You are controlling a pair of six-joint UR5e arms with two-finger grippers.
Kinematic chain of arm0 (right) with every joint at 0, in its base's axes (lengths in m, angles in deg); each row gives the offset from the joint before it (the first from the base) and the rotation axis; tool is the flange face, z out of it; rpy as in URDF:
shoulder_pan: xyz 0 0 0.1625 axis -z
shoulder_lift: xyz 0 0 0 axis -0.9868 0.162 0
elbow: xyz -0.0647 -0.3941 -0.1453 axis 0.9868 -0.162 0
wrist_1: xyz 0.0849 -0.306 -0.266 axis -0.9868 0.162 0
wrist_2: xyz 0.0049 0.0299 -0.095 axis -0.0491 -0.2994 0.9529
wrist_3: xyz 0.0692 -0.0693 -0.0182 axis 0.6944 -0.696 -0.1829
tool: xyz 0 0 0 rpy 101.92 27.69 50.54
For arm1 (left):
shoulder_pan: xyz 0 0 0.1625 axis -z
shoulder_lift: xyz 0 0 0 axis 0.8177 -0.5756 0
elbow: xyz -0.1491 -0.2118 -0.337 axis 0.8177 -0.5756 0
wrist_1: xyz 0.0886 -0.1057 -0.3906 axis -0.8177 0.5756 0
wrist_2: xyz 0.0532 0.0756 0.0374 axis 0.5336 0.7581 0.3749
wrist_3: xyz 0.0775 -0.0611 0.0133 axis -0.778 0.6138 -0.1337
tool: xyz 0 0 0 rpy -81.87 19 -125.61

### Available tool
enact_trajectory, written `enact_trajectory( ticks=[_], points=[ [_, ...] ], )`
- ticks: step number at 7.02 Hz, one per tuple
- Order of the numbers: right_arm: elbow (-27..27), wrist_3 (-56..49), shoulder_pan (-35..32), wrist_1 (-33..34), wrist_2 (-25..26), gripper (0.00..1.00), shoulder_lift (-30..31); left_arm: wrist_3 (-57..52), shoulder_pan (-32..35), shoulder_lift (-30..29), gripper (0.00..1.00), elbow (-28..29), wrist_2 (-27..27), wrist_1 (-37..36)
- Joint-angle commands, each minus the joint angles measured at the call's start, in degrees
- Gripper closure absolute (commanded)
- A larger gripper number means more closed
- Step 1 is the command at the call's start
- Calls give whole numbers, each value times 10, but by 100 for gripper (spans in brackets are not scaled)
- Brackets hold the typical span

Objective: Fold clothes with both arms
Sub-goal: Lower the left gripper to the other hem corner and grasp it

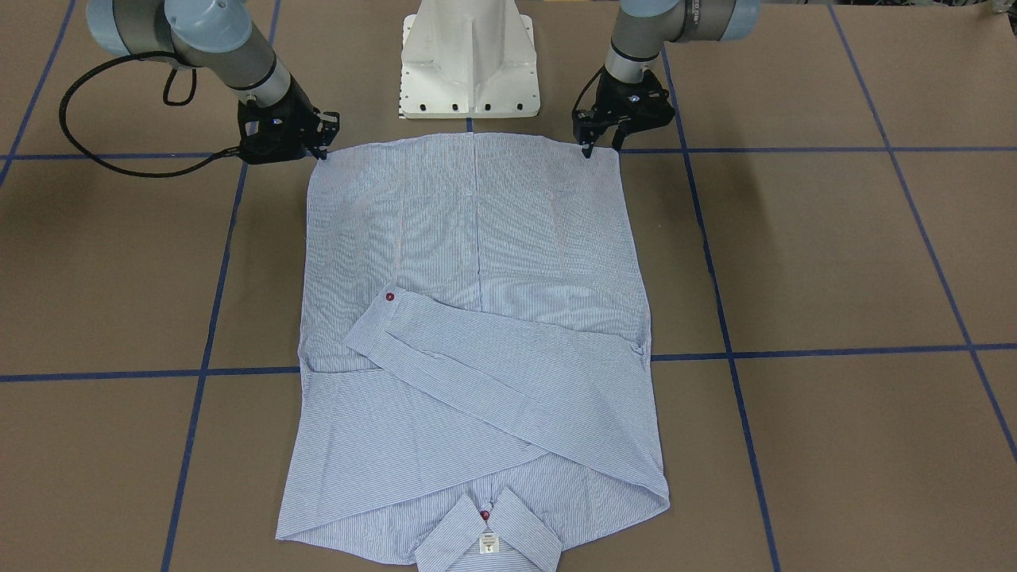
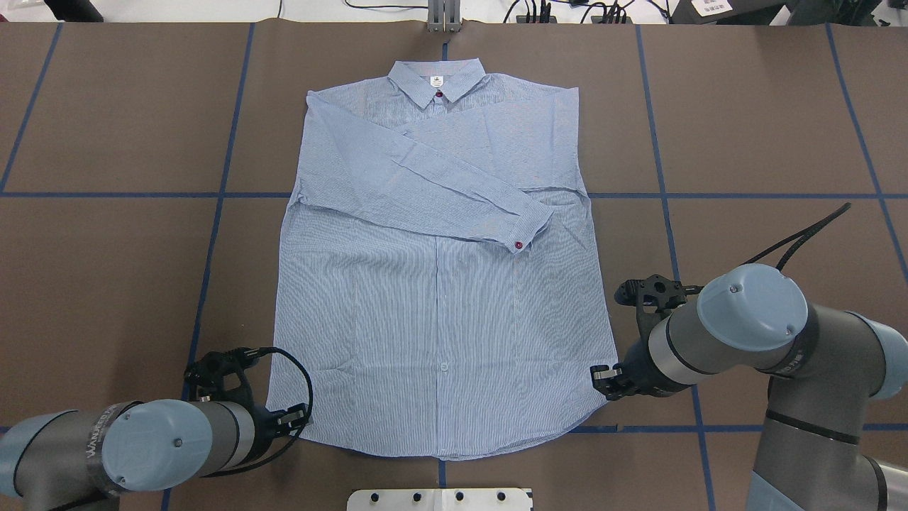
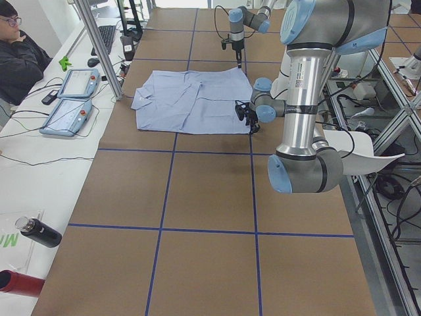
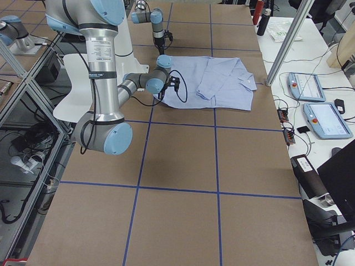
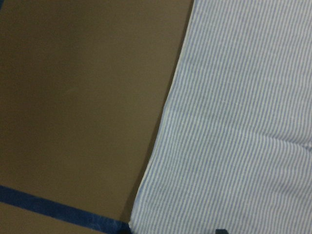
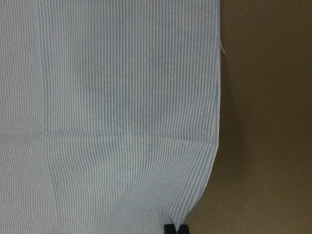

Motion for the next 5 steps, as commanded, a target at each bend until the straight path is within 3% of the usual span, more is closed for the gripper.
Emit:
enact_trajectory(
  ticks=[1,5],
  points=[
    [0,0,0,0,0,100,0,-1,7,3,34,0,0,-1],
    [-1,0,0,0,0,100,-1,-13,17,7,42,1,0,-3]
  ],
)
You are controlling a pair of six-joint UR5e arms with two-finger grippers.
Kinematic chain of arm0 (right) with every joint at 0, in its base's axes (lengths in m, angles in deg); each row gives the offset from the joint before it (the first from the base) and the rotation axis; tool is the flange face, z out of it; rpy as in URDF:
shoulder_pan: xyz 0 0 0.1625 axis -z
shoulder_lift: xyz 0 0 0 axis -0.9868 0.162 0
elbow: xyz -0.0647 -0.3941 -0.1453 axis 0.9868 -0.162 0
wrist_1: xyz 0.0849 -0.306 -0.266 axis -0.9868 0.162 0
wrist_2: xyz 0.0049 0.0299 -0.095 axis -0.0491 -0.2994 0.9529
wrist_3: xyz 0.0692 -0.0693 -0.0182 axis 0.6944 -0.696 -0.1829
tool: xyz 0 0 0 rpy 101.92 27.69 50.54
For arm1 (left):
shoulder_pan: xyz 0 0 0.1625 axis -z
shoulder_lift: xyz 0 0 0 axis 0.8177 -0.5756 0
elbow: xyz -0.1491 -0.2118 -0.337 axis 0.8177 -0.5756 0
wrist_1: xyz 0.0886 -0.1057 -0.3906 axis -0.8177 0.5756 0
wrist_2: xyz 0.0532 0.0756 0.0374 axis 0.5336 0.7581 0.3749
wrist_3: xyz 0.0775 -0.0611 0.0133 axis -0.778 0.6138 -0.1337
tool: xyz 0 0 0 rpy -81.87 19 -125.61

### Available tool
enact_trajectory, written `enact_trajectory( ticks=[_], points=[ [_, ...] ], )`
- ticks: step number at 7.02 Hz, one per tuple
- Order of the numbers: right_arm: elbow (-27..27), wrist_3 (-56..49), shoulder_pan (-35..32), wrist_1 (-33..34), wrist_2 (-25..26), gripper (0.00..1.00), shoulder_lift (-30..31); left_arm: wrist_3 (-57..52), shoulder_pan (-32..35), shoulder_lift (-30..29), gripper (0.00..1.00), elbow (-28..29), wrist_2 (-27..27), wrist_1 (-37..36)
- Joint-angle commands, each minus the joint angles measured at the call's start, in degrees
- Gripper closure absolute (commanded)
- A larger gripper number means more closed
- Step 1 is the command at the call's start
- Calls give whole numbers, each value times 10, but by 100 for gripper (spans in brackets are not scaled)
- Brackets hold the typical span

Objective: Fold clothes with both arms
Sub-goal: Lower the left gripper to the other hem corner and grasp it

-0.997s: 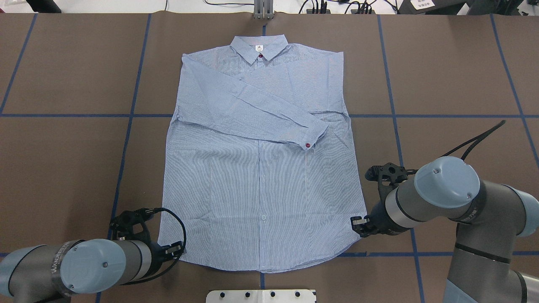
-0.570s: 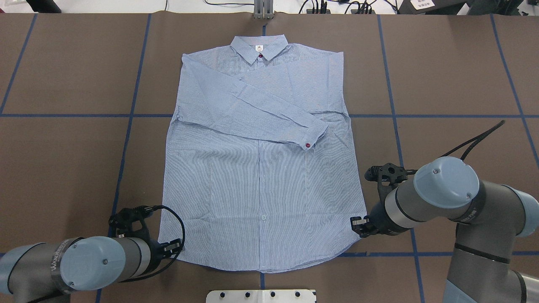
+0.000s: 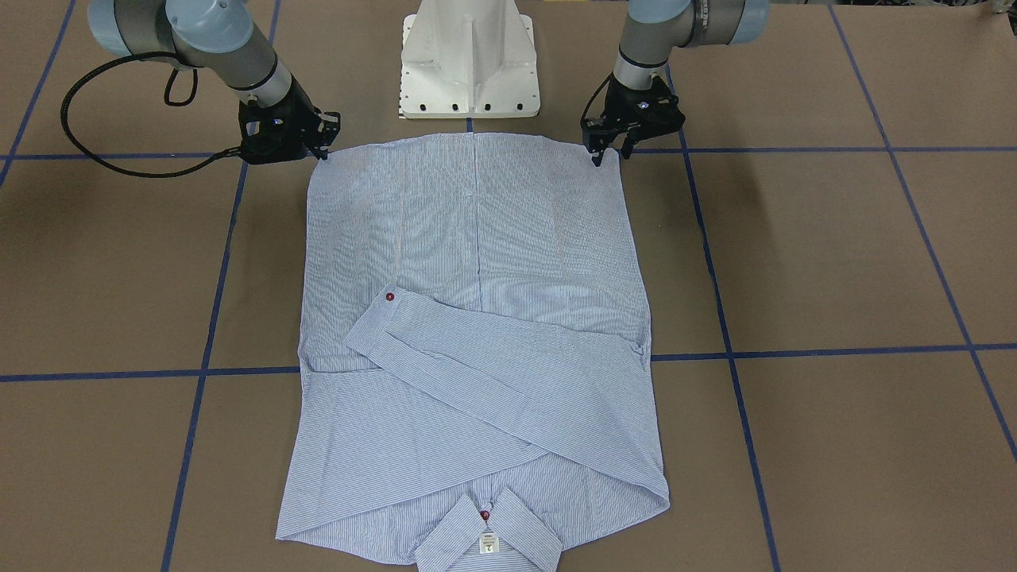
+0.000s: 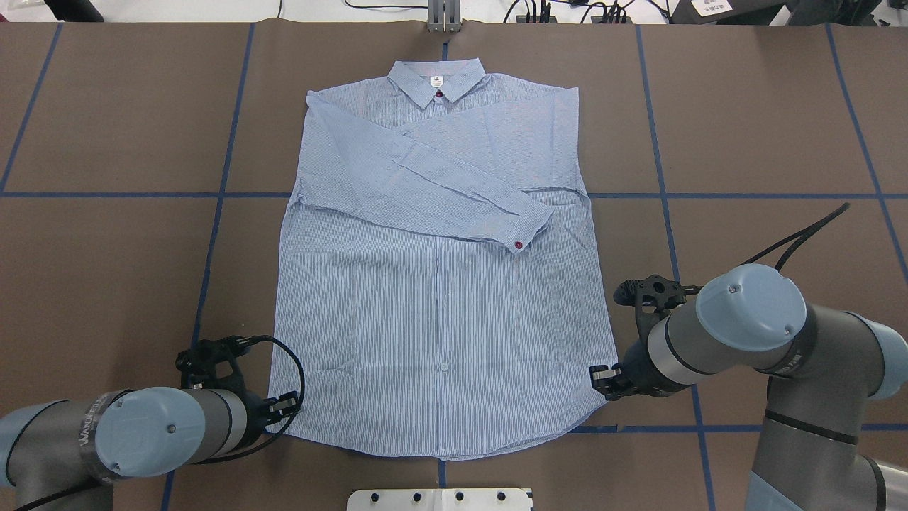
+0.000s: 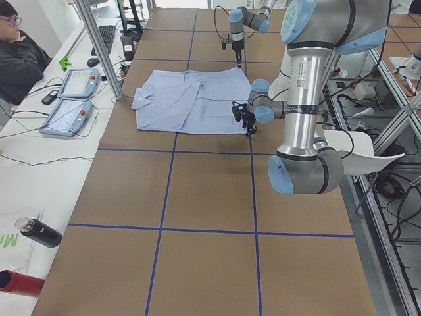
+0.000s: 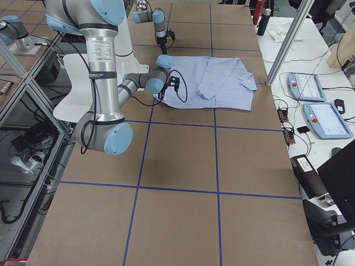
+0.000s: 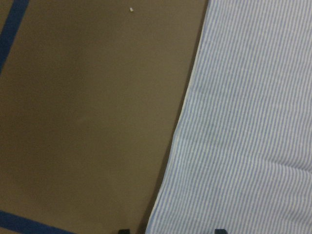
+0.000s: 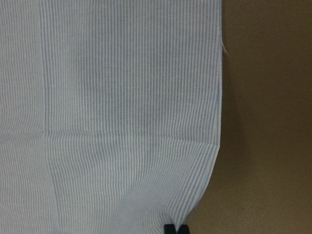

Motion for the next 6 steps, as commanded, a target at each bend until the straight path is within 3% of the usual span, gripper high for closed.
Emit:
enact_trajectory(
  ticks=[1,3,4,6],
  points=[
    [0,0,0,0,0,100,0,-1,0,1,43,1,-1,0],
    [0,0,0,0,0,100,1,-1,-2,0,44,1,-1,0],
    [0,0,0,0,0,100,1,-1,-3,0,48,1,-2,0],
    [0,-1,0,0,0,100,1,-1,-5,0,76,1,-2,-1]
  ],
)
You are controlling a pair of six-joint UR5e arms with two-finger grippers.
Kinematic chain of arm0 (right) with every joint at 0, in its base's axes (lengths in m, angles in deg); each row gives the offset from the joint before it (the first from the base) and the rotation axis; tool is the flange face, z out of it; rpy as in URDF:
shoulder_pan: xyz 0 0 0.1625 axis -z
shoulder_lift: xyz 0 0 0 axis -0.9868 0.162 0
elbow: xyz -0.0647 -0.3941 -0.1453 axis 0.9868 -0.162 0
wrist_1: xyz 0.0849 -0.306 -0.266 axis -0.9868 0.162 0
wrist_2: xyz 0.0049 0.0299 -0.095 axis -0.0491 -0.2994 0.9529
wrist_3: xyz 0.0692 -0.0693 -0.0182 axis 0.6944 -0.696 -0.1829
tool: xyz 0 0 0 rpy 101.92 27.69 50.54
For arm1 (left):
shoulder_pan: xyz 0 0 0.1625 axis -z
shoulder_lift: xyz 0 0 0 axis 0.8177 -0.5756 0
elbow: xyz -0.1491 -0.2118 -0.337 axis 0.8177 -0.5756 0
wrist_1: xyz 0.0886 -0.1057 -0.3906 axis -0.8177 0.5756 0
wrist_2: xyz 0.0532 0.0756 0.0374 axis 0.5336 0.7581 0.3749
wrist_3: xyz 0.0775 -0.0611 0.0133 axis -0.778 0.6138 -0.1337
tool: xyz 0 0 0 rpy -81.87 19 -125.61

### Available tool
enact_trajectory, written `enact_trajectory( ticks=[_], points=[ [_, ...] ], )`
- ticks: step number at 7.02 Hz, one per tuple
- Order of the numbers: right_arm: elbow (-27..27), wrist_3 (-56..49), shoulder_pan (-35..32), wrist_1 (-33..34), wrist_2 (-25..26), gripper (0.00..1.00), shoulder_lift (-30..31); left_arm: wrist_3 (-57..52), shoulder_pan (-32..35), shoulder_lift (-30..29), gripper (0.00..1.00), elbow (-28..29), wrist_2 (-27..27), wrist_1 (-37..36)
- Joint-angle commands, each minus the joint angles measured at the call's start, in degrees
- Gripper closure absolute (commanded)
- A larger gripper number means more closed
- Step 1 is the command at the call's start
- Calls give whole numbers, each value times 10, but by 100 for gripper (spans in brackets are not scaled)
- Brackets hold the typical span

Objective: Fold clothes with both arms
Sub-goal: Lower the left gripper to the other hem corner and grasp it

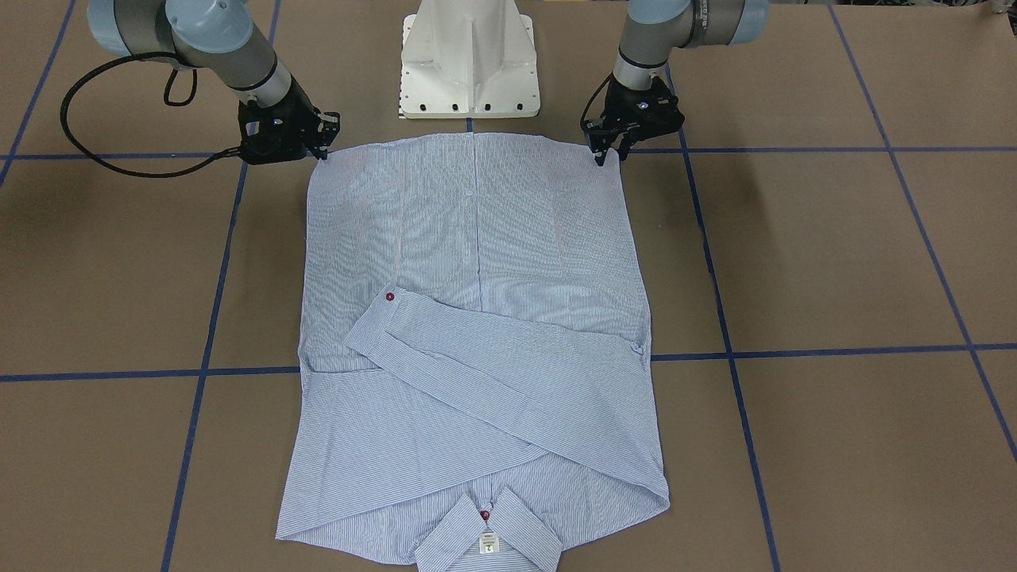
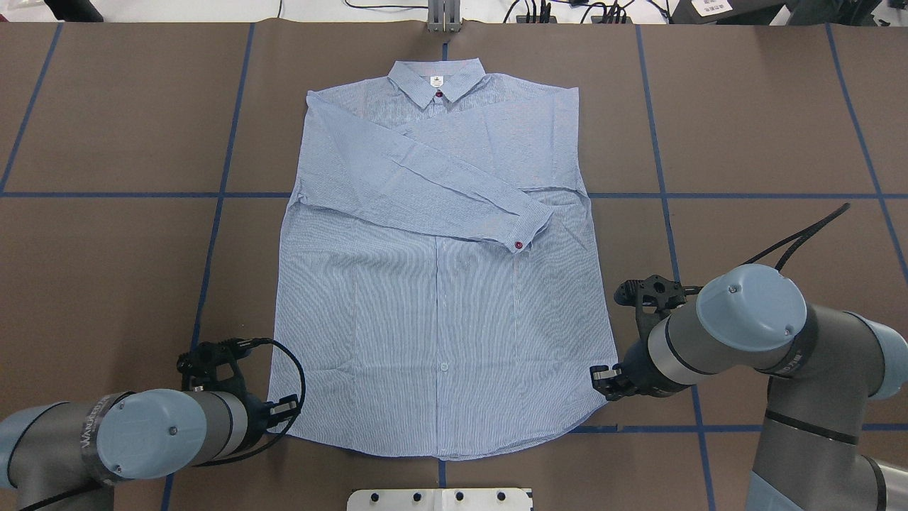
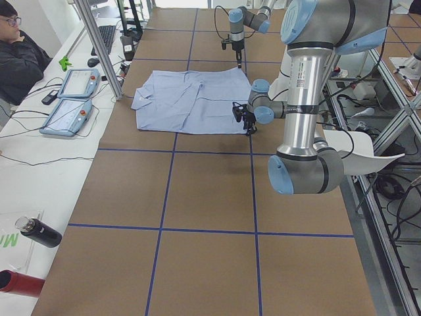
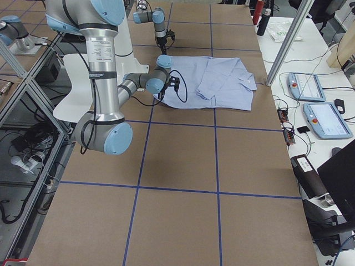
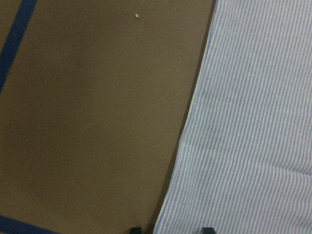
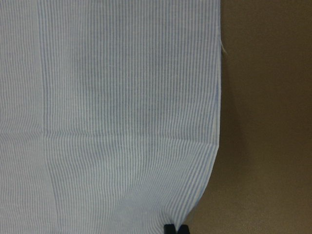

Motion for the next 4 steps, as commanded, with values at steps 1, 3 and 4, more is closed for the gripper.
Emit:
enact_trajectory(
  ticks=[1,3,4],
  points=[
    [0,0,0,0,0,100,0,0,-1,0,84,-1,0,1],
    [0,0,-1,0,0,100,0,-1,1,1,92,-6,0,-2],
    [1,0,-1,0,0,100,0,-1,0,0,100,-9,0,-22]
  ],
)
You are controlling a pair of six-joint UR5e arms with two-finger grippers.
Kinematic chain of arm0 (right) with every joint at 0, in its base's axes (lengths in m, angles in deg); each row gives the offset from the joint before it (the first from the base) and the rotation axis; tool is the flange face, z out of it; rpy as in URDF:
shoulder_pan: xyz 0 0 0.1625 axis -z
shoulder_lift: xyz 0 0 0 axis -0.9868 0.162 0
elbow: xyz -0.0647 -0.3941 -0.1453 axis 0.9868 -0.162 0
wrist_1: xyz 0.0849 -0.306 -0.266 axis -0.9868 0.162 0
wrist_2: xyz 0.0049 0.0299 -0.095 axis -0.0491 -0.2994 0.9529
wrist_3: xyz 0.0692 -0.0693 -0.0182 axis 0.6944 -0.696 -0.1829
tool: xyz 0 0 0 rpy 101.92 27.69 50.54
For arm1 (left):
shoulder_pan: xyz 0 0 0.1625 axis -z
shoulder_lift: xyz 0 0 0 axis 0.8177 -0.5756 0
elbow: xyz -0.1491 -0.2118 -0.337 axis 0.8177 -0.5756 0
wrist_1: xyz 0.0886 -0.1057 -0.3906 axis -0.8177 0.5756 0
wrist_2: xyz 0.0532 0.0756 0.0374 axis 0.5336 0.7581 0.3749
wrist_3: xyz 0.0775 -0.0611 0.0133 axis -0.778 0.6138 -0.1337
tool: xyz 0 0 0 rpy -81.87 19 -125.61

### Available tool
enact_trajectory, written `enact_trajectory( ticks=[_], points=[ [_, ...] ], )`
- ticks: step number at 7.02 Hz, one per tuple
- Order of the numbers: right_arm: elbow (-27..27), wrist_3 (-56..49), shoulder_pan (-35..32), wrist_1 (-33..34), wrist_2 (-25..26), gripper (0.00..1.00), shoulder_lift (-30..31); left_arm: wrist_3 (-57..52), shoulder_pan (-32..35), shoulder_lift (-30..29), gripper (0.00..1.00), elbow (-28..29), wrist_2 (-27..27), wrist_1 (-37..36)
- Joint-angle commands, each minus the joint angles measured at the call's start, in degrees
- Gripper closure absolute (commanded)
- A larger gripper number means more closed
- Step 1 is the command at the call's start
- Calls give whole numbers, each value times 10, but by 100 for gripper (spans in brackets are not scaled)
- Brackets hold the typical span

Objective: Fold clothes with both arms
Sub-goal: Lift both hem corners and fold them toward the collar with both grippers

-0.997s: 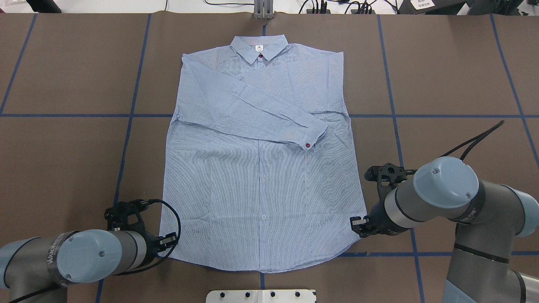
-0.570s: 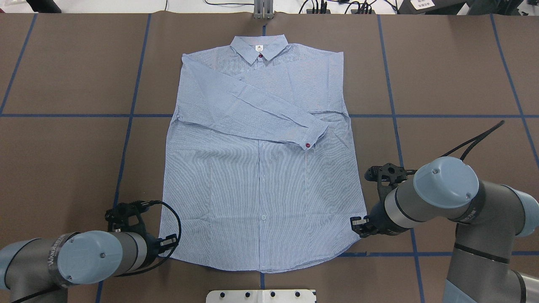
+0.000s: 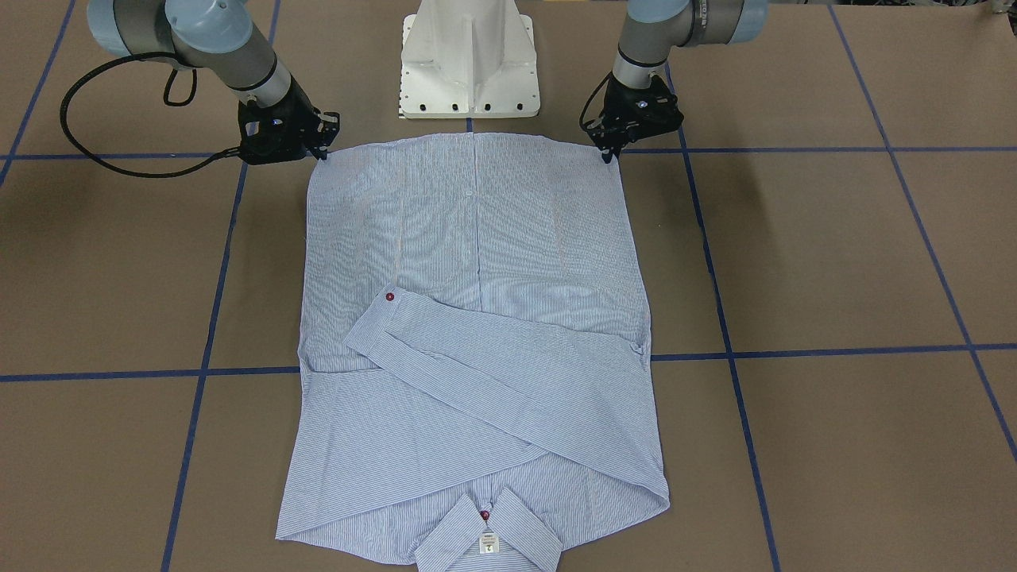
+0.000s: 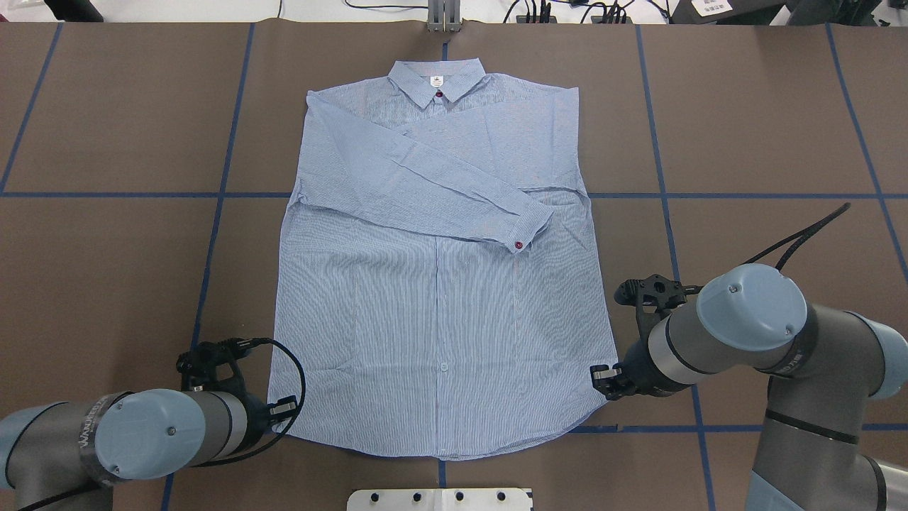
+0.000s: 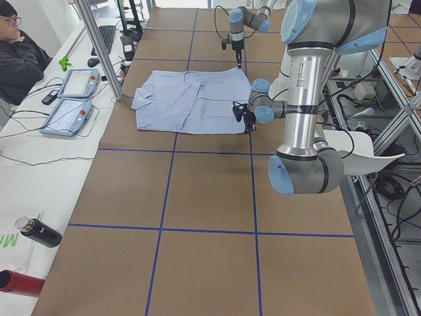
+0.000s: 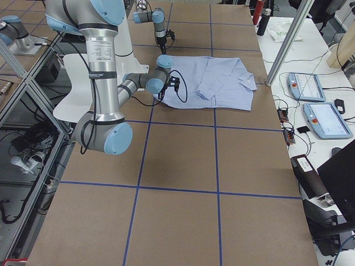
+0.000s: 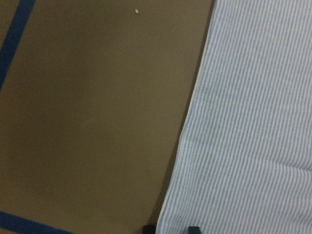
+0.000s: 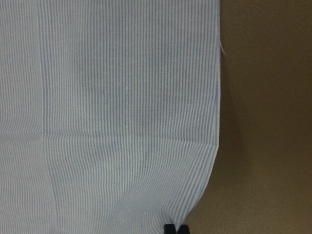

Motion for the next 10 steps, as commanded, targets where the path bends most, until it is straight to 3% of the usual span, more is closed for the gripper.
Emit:
enact_trajectory(
  ticks=[1,5,8,10],
  points=[
    [0,0,0,0,0,100,0,0,0,-2,100,-4,0,-22],
    [28,0,-5,-2,-30,100,15,-17,-2,-1,100,-73,-4,-75],
    [41,-1,-2,-5,-119,100,34,-16,-37,-2,100,-116,-5,-103],
    [57,-2,2,-7,-144,100,54,-16,-50,-2,100,-136,-6,-124]
  ],
)
